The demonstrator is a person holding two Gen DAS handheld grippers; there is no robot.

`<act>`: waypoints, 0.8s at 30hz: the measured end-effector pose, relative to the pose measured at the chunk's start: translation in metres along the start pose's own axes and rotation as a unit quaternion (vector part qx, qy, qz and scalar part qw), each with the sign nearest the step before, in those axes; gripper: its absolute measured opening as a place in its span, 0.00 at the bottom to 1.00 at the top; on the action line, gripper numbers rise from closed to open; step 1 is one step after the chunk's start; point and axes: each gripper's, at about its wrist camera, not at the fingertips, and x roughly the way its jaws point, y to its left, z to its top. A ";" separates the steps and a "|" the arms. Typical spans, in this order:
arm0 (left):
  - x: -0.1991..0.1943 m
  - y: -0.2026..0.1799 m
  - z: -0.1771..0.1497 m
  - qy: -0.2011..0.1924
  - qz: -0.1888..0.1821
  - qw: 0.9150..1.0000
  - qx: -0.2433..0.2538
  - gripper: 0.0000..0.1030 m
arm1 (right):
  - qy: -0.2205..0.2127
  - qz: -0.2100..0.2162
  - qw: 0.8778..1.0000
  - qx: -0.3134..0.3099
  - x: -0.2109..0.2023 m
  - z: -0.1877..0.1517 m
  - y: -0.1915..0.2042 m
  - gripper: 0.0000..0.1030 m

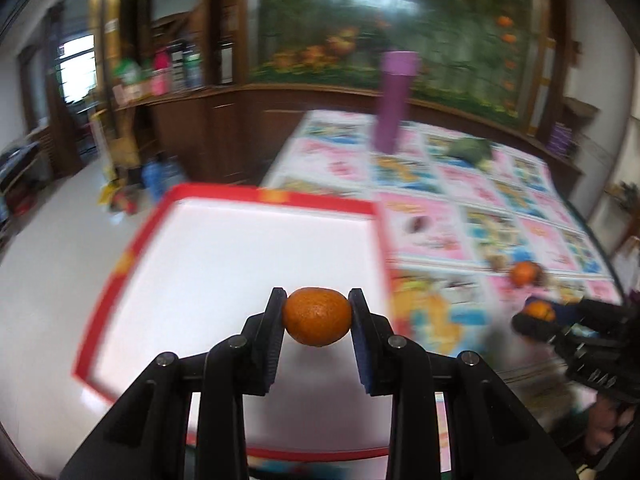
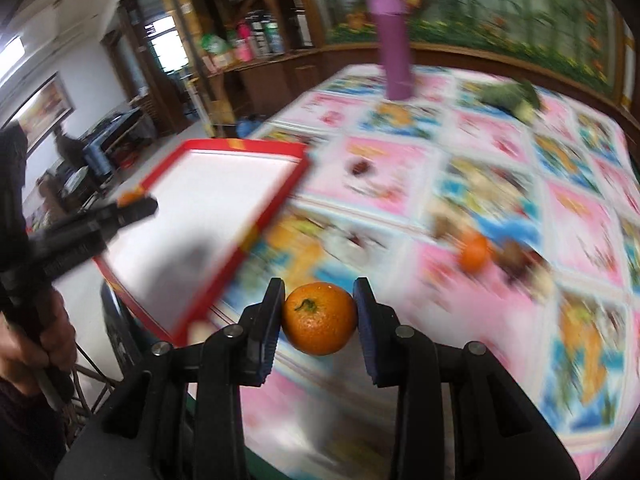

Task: Organize fruits
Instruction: 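Carry both oranges over the red-rimmed tray and open both tools to drop them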

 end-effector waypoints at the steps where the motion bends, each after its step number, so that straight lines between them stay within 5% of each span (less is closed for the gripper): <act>1: 0.003 0.011 -0.003 0.005 0.012 1.000 -0.007 0.30 | 0.001 0.007 1.000 -0.008 0.007 0.007 0.011 0.36; 10: 0.031 0.059 -0.023 0.039 0.058 0.997 -0.041 0.30 | 0.043 0.049 0.995 -0.075 0.081 0.034 0.107 0.36; 19: 0.042 0.066 -0.031 0.059 0.068 0.995 -0.039 0.31 | 0.102 0.048 0.992 -0.063 0.111 0.020 0.113 0.37; 24: 0.029 0.059 -0.030 0.038 0.074 0.996 -0.033 0.60 | 0.084 0.064 0.993 -0.050 0.096 0.022 0.100 0.40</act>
